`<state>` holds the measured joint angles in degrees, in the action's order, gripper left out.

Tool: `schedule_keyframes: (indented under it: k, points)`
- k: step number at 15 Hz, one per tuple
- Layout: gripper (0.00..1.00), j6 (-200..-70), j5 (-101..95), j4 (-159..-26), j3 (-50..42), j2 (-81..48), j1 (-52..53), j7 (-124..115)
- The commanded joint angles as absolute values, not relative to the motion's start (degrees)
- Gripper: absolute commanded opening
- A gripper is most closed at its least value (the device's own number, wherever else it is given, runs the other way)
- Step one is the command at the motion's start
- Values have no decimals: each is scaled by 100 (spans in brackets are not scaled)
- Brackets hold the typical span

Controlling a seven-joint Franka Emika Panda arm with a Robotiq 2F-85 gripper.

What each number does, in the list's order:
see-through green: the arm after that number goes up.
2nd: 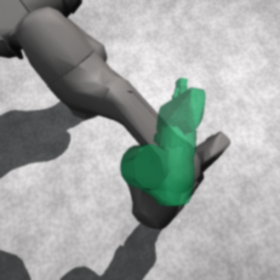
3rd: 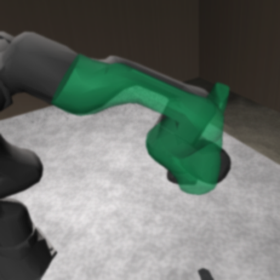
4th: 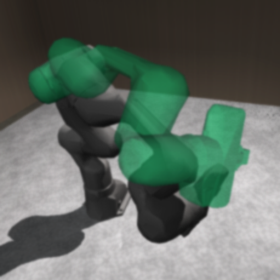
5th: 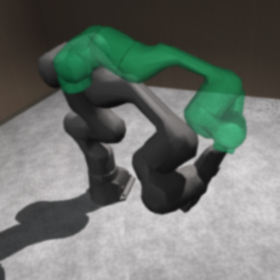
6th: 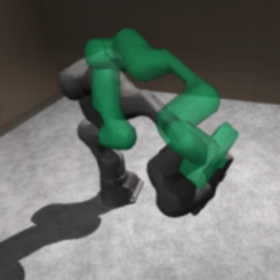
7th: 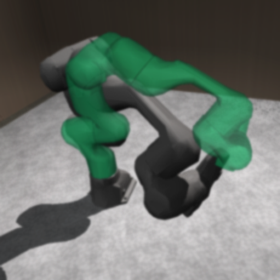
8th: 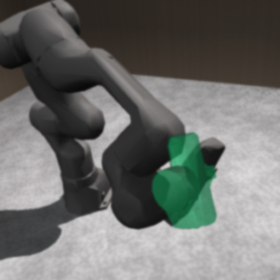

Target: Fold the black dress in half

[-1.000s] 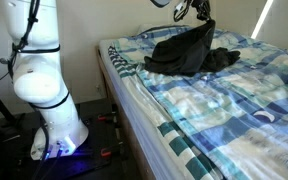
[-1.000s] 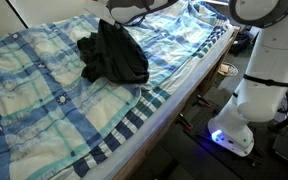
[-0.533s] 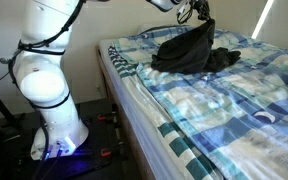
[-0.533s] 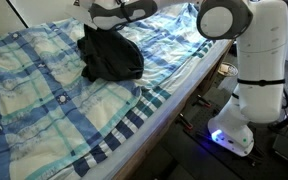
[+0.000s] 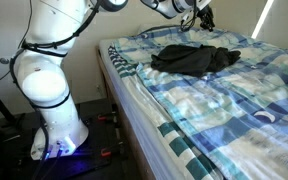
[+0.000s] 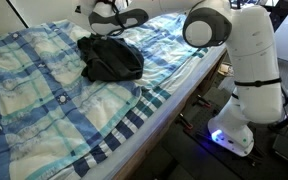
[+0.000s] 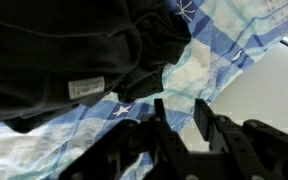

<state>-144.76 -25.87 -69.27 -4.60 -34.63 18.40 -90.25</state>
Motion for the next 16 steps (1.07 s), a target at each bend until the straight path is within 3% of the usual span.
schedule_keyframes:
  k: [1, 5, 16]
  points:
    - [69, -14246, -2617, -7053, -566, -3110, 1887, -9203]
    - [99, -13586, -2465, -7662, -476, -2284, 1968, -9127]
    - [100, -12044, -906, -9348, 376, -753, 1764, -9314]
